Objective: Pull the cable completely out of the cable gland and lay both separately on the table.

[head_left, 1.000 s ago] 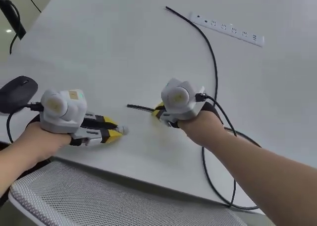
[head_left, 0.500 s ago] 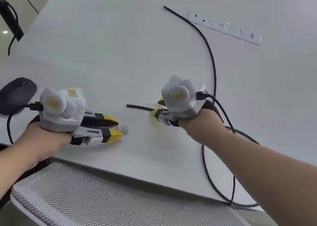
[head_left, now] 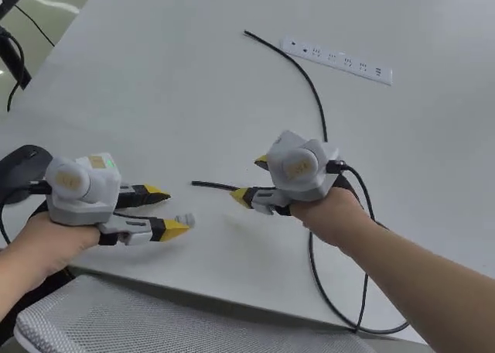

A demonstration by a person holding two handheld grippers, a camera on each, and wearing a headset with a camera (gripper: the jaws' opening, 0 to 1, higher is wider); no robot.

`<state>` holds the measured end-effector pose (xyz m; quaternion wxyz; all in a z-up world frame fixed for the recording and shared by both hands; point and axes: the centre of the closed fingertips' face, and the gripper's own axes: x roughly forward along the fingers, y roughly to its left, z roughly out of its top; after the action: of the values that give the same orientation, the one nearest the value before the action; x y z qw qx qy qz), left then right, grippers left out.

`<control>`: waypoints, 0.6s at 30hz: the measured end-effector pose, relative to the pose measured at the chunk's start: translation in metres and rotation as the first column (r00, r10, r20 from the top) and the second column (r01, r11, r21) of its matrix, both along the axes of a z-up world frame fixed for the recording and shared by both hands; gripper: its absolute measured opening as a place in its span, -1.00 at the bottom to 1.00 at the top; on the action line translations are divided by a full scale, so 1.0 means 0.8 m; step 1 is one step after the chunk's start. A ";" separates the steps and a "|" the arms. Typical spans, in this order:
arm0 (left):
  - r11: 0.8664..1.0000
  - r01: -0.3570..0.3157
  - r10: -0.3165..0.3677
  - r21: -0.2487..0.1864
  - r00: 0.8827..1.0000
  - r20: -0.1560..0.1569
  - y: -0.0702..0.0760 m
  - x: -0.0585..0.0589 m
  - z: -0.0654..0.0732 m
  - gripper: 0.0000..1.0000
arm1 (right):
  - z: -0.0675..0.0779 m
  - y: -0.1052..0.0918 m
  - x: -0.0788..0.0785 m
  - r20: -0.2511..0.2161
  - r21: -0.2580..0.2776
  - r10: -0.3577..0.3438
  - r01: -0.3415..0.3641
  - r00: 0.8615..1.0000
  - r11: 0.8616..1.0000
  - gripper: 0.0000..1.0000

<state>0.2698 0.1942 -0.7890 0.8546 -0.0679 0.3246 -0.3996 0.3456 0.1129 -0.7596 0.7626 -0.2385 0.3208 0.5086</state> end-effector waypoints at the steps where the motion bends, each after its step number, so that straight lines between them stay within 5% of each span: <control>1: 1.000 -0.006 0.006 -0.003 1.000 -0.004 0.001 -0.001 0.001 -0.06 | 0.008 -0.003 0.000 -0.008 0.029 -0.020 0.020 1.000 0.999 -0.11; 8: 0.999 -0.036 0.036 -0.008 0.999 0.004 0.007 -0.005 0.016 0.09 | 0.042 -0.027 0.001 -0.035 0.117 -0.105 0.108 0.994 0.987 0.16; 18: 0.999 -0.033 0.033 -0.004 0.999 0.016 0.009 -0.016 0.046 0.23 | 0.086 -0.068 -0.021 -0.068 0.247 -0.183 0.194 0.981 0.949 0.40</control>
<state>0.2573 0.2015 -0.7524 0.8637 -0.0717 0.3155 -0.3865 0.3289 0.0588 -0.6909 0.8245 -0.0964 0.2915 0.4753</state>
